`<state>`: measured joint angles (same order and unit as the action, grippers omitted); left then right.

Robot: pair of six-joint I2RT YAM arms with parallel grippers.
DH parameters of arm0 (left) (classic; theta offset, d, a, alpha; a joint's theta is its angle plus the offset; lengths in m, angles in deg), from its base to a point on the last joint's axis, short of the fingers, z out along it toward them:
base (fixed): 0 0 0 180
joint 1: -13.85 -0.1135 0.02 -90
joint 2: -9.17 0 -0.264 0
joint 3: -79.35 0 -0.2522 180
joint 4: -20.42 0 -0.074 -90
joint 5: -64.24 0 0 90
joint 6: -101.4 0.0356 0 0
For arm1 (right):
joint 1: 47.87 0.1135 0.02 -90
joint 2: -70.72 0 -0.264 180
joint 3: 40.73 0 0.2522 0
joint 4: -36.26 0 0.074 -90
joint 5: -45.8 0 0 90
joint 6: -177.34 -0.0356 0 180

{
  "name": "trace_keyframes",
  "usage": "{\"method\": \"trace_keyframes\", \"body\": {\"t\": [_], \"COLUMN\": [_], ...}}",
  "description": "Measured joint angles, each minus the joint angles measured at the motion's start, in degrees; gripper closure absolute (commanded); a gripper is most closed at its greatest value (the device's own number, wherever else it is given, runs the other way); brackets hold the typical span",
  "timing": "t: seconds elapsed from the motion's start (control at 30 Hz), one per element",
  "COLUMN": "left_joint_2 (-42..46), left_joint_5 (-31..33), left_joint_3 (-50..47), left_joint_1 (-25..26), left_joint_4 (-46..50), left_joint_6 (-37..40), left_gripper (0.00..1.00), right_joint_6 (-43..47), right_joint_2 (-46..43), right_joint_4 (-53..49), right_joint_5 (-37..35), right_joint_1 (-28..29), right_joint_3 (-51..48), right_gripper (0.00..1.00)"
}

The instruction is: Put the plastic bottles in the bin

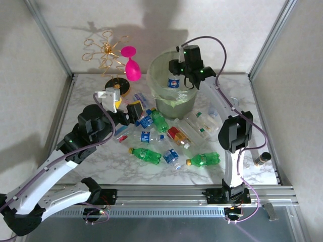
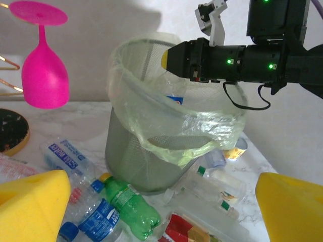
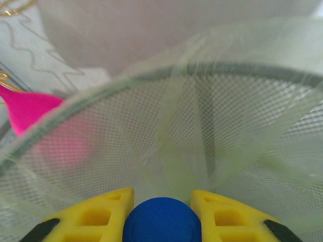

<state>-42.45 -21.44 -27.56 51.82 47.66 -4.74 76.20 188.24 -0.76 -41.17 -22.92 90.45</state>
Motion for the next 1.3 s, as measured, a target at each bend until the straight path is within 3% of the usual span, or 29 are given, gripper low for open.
{"method": "trace_keyframes", "body": {"t": [0.3, 0.37, 0.5, 0.6, 0.73, 1.13, 1.3], "left_joint_2": [-1.79, -1.81, -2.14, -2.82, -3.30, -3.19, -1.09], "left_joint_5": [0.02, 0.33, 2.47, 3.54, 4.61, 6.08, 6.08], "left_joint_3": [0.04, 0.09, 0.24, 0.35, 0.72, 2.29, 2.27], "left_joint_1": [-0.24, -0.26, -0.31, -0.31, -0.31, -0.31, -0.31], "left_joint_4": [0.87, 1.25, 2.19, 2.71, 3.28, 3.87, 4.44], "left_joint_6": [-0.39, -0.39, -0.35, -0.35, -0.35, -0.17, -0.83], "left_gripper": [0.06, 0.06, 0.06, 0.06, 0.06, 0.06, 0.05], "right_joint_6": [-0.59, -0.55, -0.15, 0.07, 0.66, 1.51, 1.33], "right_joint_2": [6.51, 7.15, 8.41, 8.83, 8.94, 8.28, 0.90], "right_joint_4": [-2.56, -3.04, -3.87, -4.50, -5.66, -7.04, -7.43], "right_joint_5": [1.66, 1.64, 1.51, 1.44, 0.90, -0.46, -0.39], "right_joint_1": [-0.09, -0.04, 0.00, 0.02, 0.00, 0.00, -0.04], "right_joint_3": [3.69, 3.76, 3.76, 3.76, 5.84, 9.38, 5.57], "right_gripper": [0.95, 0.90, 0.64, 0.59, 0.55, 0.57, 0.59]}}
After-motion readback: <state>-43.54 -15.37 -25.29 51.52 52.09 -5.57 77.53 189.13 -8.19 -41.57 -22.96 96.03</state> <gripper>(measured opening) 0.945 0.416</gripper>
